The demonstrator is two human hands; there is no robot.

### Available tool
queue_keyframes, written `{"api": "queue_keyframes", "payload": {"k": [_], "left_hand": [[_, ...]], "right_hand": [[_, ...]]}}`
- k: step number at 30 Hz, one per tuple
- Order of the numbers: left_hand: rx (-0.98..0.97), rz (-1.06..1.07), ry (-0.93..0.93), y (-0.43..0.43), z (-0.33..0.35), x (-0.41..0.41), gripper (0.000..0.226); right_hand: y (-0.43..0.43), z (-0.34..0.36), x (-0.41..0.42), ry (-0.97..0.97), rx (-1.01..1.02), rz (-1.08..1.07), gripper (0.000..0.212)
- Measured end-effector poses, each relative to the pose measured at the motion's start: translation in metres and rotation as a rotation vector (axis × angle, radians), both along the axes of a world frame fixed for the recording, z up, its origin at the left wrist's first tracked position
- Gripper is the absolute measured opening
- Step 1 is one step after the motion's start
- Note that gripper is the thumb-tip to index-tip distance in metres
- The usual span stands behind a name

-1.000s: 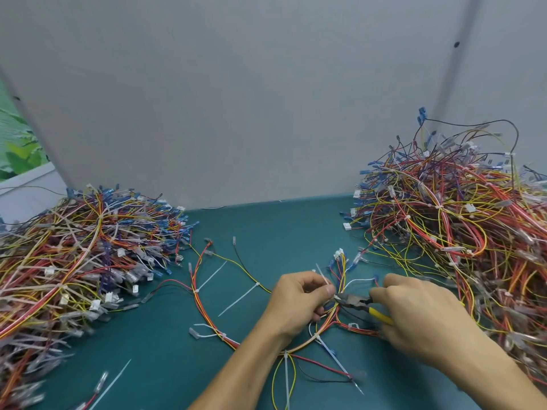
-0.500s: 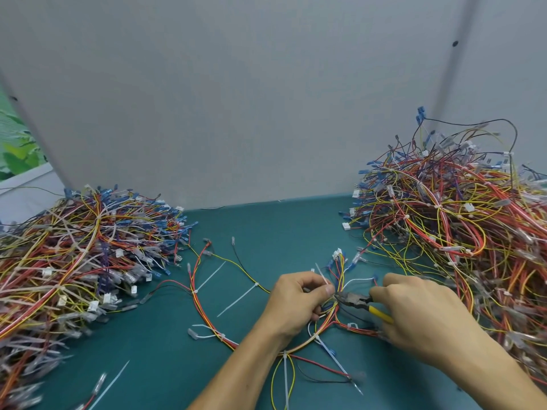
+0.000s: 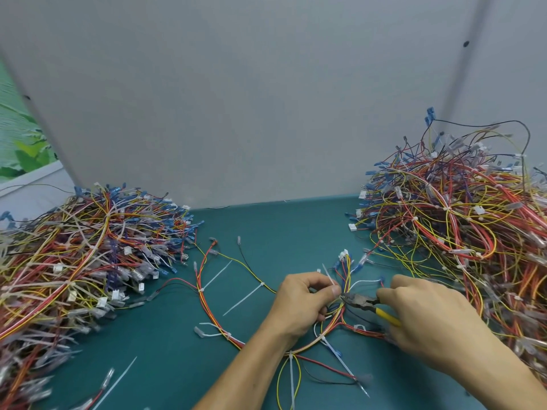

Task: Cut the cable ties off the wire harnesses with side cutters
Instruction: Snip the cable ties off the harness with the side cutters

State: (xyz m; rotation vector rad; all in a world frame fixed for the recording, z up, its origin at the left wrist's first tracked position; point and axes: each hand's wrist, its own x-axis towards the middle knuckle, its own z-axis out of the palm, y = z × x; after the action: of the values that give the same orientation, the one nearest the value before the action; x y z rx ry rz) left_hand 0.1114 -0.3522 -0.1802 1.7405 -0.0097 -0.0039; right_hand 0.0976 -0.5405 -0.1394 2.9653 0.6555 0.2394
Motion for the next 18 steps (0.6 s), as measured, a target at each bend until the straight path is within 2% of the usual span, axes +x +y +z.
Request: {"api": "queue_keyframes", "payload": {"k": [18], "left_hand": [[-0.008,-0.001,-0.002,0.0005,0.0003,-0.0013,0.016]], "right_hand": [[0.0052,0.0036,-0.0051,0.014,-0.029,-0.009,0.022]]}}
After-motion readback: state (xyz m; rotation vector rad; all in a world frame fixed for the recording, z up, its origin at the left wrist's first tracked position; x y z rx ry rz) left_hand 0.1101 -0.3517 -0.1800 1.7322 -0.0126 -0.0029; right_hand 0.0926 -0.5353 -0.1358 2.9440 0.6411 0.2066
